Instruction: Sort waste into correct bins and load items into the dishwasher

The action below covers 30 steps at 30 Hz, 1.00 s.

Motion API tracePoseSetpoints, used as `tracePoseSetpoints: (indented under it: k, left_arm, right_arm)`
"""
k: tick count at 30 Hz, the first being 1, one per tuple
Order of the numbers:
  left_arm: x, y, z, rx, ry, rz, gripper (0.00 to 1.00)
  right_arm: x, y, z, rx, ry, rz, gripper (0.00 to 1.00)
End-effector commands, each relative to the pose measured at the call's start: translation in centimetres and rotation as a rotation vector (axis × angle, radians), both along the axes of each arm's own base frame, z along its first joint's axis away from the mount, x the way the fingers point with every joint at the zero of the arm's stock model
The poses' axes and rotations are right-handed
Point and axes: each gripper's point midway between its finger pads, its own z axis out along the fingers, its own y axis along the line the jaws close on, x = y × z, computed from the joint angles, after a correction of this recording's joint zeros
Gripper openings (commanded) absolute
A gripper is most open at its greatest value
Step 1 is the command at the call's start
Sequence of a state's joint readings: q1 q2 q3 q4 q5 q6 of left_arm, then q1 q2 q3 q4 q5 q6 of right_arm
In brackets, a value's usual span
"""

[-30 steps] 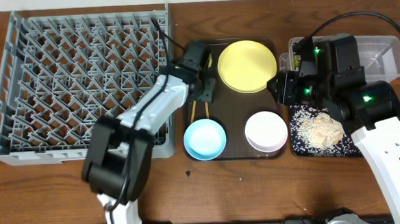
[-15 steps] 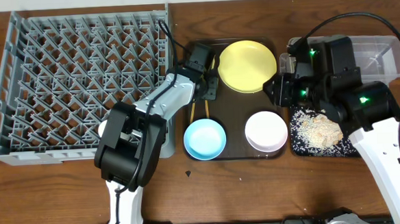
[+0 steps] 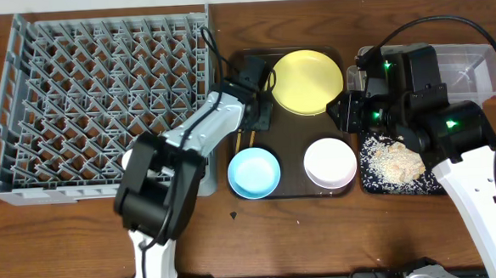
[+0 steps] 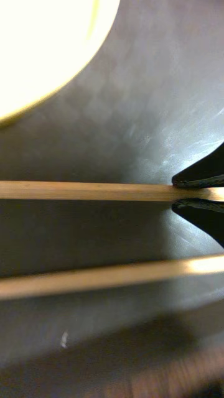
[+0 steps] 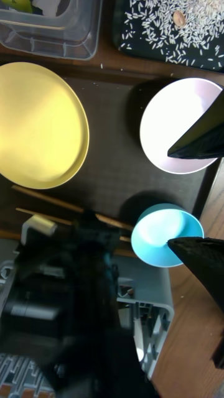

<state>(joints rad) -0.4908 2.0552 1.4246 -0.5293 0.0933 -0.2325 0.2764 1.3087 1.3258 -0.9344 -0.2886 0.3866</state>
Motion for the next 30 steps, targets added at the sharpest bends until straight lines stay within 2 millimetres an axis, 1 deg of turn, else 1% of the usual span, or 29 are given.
tracePoseSetpoints:
  k: [1, 2, 4, 6, 8, 9, 10, 12, 14, 21, 23, 25, 26, 28, 30]
  left_arm:
    - [2.2, 1.5, 8.9, -0.036, -0.191, 0.054, 0.08]
    - [2.2, 3.1, 11.6, -0.021, -0.241, 0.089, 0.08]
    - [2.1, 4.9, 13.5, 0.001, -0.274, 0.125, 0.08]
    - [2.0, 6.0, 14.7, -0.001, -0.29, 0.148, 0.08]
    - [1.9, 6.2, 15.3, -0.016, -0.297, 0.142, 0.08]
    - [1.9, 6.6, 15.4, 0.012, -0.303, 0.133, 0.08]
    - [1.8, 7.6, 15.4, 0.06, -0.31, 0.147, 0.08]
    - [1.6, 10.6, 15.0, 0.192, -0.308, 0.208, 0.08]
    - [1.6, 11.5, 14.4, 0.215, -0.29, 0.226, 0.08]
    - [1.6, 13.2, 10.3, 0.254, -0.189, 0.247, 0.08]
    - [1.7, 13.5, 9.3, 0.266, -0.165, 0.249, 0.08]
    - [1.7, 13.6, 8.8, 0.272, -0.152, 0.25, 0.08]
    - [1.7, 13.6, 8.8, 0.272, -0.151, 0.25, 0.1]
    - [1.7, 13.5, 9.0, 0.266, -0.156, 0.248, 0.24]
    - [1.7, 13.5, 9.8, 0.259, -0.169, 0.251, 0.28]
  right_arm:
    - [-0.1, 0.3, 0.3, 0.003, -0.005, 0.011, 0.38]
    - [-0.1, 0.3, 0.3, 0.002, -0.004, 0.011, 0.38]
    - [-0.1, 0.3, 0.3, 0.003, -0.004, 0.012, 0.38]
    - [-0.2, 0.3, 0.2, 0.002, -0.003, 0.011, 0.38]
    - [-0.2, 0.3, 0.3, 0.002, -0.003, 0.011, 0.38]
    - [-0.1, 0.3, 0.3, 0.003, -0.004, 0.012, 0.38]
    - [-0.1, 0.3, 0.3, 0.003, -0.004, 0.012, 0.38]
    - [-0.4, 0.2, 0.0, -0.001, 0.011, 0.012, 0.38]
    - [-0.6, 0.1, -0.1, -0.008, 0.021, 0.01, 0.38]
    - [-0.5, 0.1, -0.1, -0.014, 0.011, 0.021, 0.38]
    - [-0.6, 0.1, -0.1, -0.014, 0.012, 0.021, 0.38]
    - [-0.6, 0.1, -0.1, -0.015, 0.014, 0.022, 0.38]
    - [-0.6, 0.1, -0.1, -0.015, 0.015, 0.021, 0.37]
    - [-0.7, 0.1, -0.2, -0.016, 0.017, 0.021, 0.37]
    - [-0.7, 0.1, -0.2, -0.016, 0.017, 0.021, 0.37]
